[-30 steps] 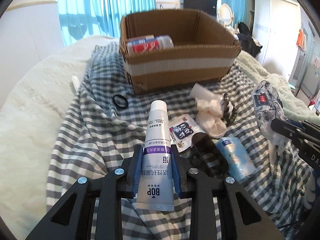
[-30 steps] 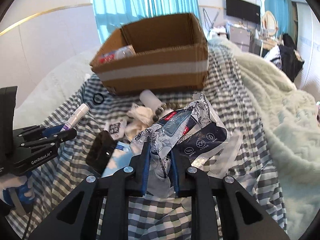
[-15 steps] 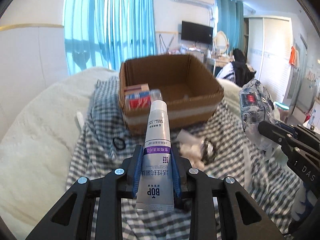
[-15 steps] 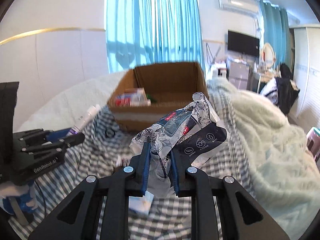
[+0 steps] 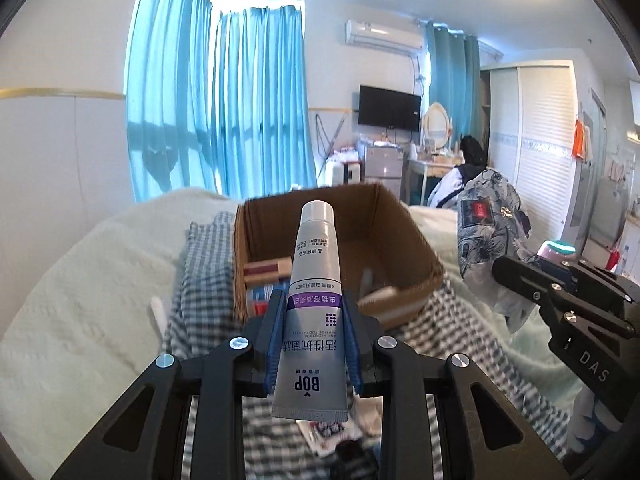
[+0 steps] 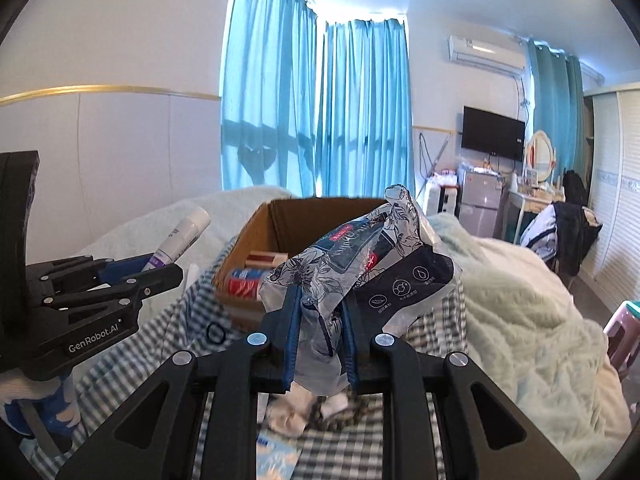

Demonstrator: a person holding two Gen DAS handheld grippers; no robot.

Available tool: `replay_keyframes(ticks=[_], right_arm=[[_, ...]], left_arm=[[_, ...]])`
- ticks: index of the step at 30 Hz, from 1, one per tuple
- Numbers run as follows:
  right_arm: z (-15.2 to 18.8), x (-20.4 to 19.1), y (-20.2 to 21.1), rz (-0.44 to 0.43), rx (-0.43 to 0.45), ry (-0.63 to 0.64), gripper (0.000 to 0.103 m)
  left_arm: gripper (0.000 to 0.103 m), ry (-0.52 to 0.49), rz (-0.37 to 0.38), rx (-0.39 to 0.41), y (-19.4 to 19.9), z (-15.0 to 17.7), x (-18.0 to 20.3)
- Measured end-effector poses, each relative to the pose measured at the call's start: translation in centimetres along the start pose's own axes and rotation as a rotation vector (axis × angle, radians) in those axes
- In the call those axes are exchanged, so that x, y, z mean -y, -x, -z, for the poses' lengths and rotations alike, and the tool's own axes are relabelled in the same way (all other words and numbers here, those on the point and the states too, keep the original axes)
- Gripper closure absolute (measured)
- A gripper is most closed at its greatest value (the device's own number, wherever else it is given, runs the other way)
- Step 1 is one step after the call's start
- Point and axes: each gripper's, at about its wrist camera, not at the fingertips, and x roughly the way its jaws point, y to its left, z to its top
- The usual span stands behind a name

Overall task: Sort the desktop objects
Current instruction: 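Lift the toothpaste tube with the left gripper while the right gripper carries the patterned plastic bag over the box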

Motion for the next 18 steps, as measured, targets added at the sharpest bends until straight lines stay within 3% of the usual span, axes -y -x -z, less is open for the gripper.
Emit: replay_keyframes(ticks=[18], right_arm=[[-5.6,-0.4,-3.9,-0.008,0.122,0.054,0.085]], left_arm=[[0.076,-0.009,-0.03,0.073,-4.4,-4.4,-1.0]])
